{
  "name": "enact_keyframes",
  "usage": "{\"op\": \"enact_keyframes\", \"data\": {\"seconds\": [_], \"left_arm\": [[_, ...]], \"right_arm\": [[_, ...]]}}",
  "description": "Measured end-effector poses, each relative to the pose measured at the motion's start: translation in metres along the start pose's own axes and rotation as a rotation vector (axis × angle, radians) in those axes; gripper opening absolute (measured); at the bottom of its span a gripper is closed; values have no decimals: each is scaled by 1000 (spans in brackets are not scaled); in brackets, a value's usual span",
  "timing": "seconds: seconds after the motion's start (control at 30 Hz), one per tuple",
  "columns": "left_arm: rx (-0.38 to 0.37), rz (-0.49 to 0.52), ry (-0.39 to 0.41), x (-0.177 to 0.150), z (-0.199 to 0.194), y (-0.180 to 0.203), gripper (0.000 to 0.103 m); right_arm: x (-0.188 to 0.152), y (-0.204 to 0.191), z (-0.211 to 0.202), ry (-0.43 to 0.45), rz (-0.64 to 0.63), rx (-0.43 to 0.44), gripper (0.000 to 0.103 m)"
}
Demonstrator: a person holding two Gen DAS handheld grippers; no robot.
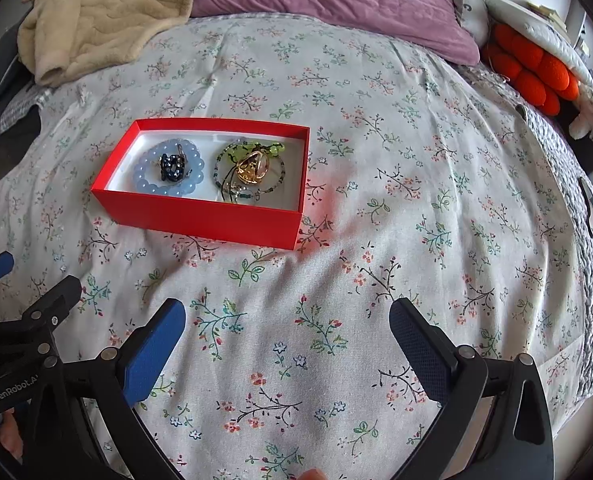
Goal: Organize jewelry
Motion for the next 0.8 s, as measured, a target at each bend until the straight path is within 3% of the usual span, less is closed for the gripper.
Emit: {"op": "enact_keyframes", "data": {"seconds": [0.8], "left_arm": [[-3,-3,8,0,-2,3,102]], "right_arm": [[0,3,0,-1,8,-4,103]]}}
Point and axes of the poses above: each gripper's, at about its wrist camera, not at the fingertips, and z roughly the way its jaws point, y to its right, x to its top, the point moved 1 cm from there along z, roughly the way its jaws point, and after that the axes turned 15 degrees about -x, right-handed, at the moved point
